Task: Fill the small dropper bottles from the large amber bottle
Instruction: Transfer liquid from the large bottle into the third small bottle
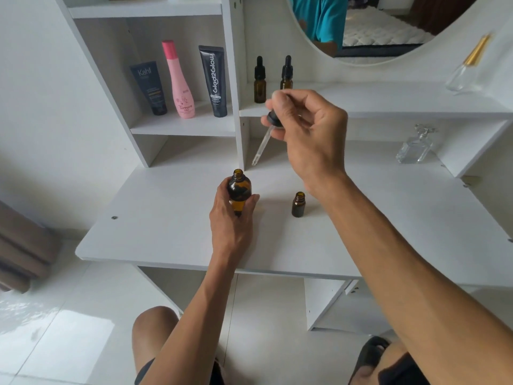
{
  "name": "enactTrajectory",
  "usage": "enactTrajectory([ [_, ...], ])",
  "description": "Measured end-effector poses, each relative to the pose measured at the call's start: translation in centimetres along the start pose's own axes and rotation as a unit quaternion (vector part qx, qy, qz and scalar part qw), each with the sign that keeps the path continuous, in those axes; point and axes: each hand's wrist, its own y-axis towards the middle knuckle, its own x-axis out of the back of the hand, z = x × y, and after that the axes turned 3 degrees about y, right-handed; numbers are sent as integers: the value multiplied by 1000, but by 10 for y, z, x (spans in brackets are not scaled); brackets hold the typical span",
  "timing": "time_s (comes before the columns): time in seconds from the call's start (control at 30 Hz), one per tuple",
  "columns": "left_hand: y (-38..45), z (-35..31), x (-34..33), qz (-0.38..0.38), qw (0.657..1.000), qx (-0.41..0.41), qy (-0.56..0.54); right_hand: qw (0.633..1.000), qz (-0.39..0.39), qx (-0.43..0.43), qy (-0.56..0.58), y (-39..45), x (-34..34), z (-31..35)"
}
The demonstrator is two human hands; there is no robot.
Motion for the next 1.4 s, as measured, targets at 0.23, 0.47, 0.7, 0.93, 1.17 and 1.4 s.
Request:
enactTrajectory([
  [0.23,1,1,0,1,1000,0,9,997,-58,-24,-42,-6,47,-10],
  [0.47,1,3,-1,2,1000,-3,13,993,-83,-52,-65,-15,72,-23],
  [0.7,1,3,0,-1,1000,-5,20,992,-83,-61,-72,-15,73,-32],
  [0.93,1,1,0,1,1000,-3,23,992,-78,-65,-76,-15,73,-36],
  [1.17,0,0,0,1,1000,-1,24,992,-64,-60,-86,-15,71,-39],
  [1.4,1,0,0,-1,1000,1,23,991,-58,-55,-103,-15,70,-41],
])
